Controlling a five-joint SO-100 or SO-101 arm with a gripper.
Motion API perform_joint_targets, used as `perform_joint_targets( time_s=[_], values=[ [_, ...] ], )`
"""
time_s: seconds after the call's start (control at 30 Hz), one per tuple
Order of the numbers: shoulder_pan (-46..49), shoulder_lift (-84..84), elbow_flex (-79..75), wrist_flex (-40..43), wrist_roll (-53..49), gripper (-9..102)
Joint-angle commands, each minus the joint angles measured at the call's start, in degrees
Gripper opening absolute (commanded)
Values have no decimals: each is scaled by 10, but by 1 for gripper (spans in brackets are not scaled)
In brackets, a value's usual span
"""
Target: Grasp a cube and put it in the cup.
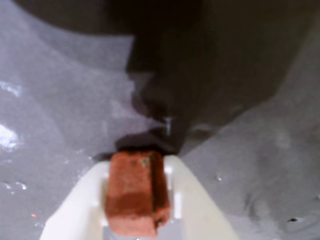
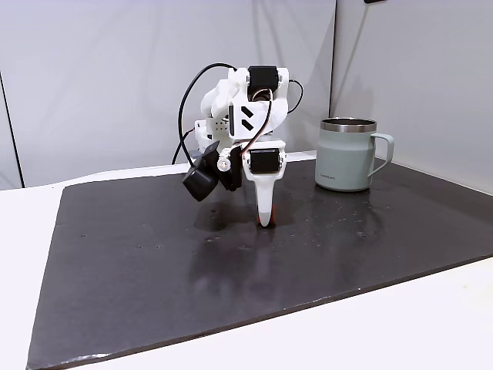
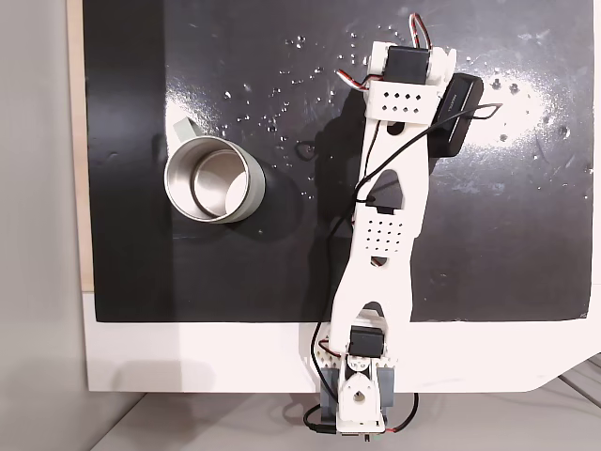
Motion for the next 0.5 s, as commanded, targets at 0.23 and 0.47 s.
perform_joint_targets(
  time_s=[0.23,0.47],
  values=[
    [-17,112,22,7,4,2],
    [-25,219,76,7,4,2]
  ],
)
